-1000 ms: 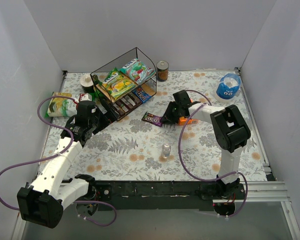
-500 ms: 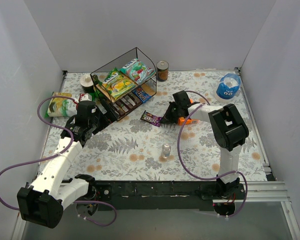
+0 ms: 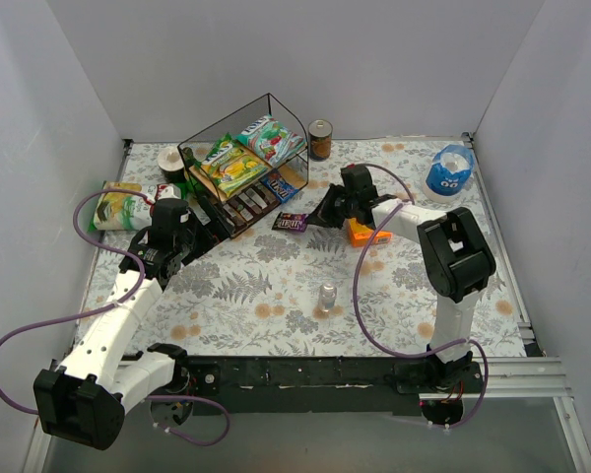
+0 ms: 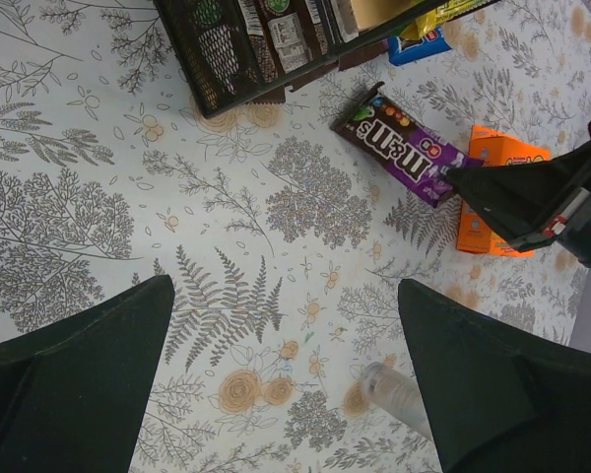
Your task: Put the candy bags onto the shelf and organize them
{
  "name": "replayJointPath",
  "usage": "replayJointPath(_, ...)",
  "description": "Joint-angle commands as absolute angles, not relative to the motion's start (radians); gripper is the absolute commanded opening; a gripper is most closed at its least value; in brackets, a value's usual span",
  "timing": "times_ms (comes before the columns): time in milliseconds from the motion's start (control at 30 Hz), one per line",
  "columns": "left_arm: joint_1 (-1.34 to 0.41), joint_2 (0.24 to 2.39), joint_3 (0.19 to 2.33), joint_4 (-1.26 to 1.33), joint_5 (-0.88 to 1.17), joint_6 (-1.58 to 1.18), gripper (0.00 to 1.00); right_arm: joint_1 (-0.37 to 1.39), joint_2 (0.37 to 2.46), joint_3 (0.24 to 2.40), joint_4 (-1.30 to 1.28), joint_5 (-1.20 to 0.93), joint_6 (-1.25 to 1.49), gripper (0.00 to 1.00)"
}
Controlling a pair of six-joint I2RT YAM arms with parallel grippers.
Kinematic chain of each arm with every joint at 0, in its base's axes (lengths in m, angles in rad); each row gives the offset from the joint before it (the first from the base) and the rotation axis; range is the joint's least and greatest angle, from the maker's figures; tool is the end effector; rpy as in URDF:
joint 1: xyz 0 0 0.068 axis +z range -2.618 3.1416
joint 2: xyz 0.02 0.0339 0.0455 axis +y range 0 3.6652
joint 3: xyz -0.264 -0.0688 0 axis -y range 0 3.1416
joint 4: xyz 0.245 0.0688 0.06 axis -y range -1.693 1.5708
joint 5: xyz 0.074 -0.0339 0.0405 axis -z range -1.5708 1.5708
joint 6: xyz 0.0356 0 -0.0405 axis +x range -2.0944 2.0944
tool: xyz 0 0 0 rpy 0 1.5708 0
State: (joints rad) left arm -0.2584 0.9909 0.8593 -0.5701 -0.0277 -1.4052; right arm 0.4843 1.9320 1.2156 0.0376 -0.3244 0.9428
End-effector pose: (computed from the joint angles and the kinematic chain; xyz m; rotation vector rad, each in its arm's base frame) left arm 0.2031 -0.0527 0.2909 -1.3238 2.0213 -0.8064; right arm 0.3676 0.2062 0.1772 0.3707 2.4335 1.0716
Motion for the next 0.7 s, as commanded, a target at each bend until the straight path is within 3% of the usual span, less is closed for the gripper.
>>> replayJointPath(0, -0.264, 0.96, 0.876, -0.581, -0.054, -1.39, 0.98, 0.469, 1.876, 1.293, 0.132, -0.36, 0.995, 0.01)
replayJointPath(667, -0.264, 0.977, 0.899, -0.598, -0.086, -1.39, 0.98, 0.423, 2.031, 1.571, 0.218, -0.408, 1.106, 0.01)
